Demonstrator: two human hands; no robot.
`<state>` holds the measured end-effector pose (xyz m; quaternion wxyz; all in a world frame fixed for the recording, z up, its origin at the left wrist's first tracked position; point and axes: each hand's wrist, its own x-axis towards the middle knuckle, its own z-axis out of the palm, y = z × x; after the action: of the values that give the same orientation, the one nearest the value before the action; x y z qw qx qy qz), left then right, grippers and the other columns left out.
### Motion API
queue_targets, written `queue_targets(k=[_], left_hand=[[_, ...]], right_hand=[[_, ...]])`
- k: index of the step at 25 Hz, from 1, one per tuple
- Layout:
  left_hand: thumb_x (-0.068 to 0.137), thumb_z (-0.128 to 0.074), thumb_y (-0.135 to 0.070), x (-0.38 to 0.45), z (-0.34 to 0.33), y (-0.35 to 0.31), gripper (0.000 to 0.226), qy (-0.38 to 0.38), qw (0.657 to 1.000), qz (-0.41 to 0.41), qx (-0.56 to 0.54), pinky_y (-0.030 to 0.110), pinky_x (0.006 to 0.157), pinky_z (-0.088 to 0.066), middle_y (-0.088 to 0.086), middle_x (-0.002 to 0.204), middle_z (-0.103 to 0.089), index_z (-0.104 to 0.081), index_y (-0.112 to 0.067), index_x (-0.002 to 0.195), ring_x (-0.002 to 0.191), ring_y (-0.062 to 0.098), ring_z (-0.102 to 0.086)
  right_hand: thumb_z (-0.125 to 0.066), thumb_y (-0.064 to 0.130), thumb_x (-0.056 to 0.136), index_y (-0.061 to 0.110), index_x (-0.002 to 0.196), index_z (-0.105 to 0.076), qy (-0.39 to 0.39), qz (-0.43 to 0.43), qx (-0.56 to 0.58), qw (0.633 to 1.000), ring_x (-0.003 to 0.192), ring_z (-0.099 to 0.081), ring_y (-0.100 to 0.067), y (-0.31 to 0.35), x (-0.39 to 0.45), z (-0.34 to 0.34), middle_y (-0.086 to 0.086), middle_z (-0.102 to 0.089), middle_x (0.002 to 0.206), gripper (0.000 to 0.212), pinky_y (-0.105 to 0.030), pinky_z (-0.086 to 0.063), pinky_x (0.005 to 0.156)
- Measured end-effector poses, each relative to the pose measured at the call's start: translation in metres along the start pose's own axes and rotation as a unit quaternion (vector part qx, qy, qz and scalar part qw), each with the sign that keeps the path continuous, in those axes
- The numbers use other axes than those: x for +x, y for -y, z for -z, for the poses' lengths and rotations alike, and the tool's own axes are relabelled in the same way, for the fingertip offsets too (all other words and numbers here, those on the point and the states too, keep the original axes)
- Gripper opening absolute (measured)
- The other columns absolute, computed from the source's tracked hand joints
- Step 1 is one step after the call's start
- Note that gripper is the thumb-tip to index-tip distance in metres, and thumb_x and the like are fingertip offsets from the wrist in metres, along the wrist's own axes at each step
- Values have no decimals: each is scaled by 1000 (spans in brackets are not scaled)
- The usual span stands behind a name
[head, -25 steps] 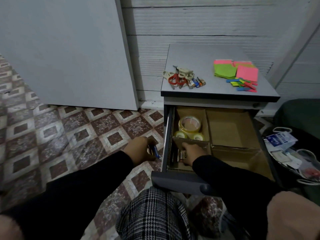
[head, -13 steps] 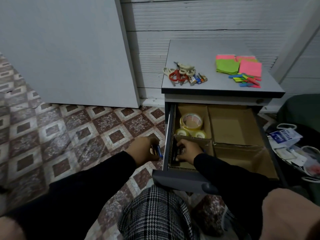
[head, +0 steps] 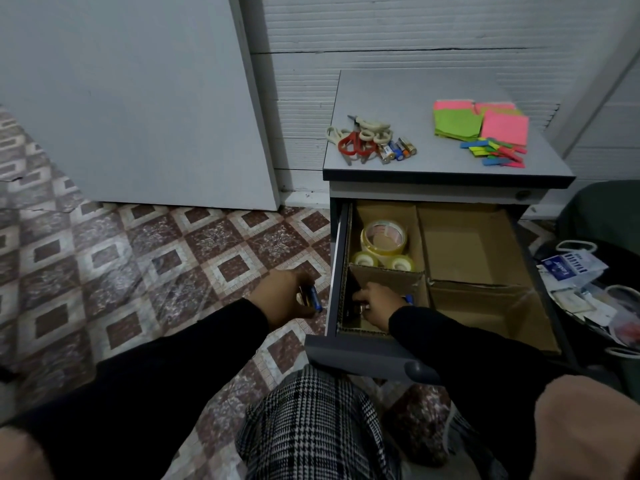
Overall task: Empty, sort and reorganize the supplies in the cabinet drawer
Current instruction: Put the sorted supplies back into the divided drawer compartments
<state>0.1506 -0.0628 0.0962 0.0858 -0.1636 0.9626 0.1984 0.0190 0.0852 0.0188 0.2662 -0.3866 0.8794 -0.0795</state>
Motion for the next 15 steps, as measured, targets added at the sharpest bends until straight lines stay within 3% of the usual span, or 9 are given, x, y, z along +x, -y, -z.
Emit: queue_targets(k=[2, 4, 8, 11, 15], left_hand=[[81, -72, -28, 0, 0, 1, 51, 0, 1000, 1, -1, 25, 89, -45, 4, 123, -61, -55, -12, 127, 110, 18, -59], [82, -71, -28, 1, 1, 1, 51, -3, 1000, -2, 2, 26, 91, -46, 5, 124, -61, -54, -11, 128, 111, 19, -58], [81, -72, -28, 3, 2, -2, 54, -8, 1000, -9, 3, 29, 94, -46, 4, 125, -60, -53, -13, 129, 113, 19, -57], [81, -72, -29, 1, 1, -4, 53, -14, 1000, -15, 4, 28, 94, -46, 4, 125, -60, -54, -14, 129, 113, 18, -57], [81, -72, -28, -1, 0, -5, 51, -17, 1000, -17, 5, 27, 93, -46, 4, 123, -61, -55, -13, 127, 112, 18, -57]], right_hand=[[-45, 5, 93, 14, 122, -61, 2, -4, 24, 1000, 121, -49, -27, 2, -6, 5, -13, -51, 133, 34, -30, -40, 97], [-41, 3, 94, 8, 117, -63, 59, -11, 53, 997, 113, -54, -24, 8, -11, 10, -13, -57, 129, 32, -27, -42, 90], [-35, 11, 100, 6, 137, -46, 140, -25, 25, 990, 130, -43, -25, 15, -11, 15, -9, -45, 143, 38, -23, -33, 98], [-36, 10, 100, 9, 136, -48, 148, -23, 2, 989, 120, -47, -22, 15, -7, 12, -9, -45, 142, 38, -24, -37, 98], [-40, 13, 99, 12, 140, -43, 143, -23, 9, 989, 131, -42, -24, 15, -7, 12, -8, -41, 146, 41, -25, -36, 102]])
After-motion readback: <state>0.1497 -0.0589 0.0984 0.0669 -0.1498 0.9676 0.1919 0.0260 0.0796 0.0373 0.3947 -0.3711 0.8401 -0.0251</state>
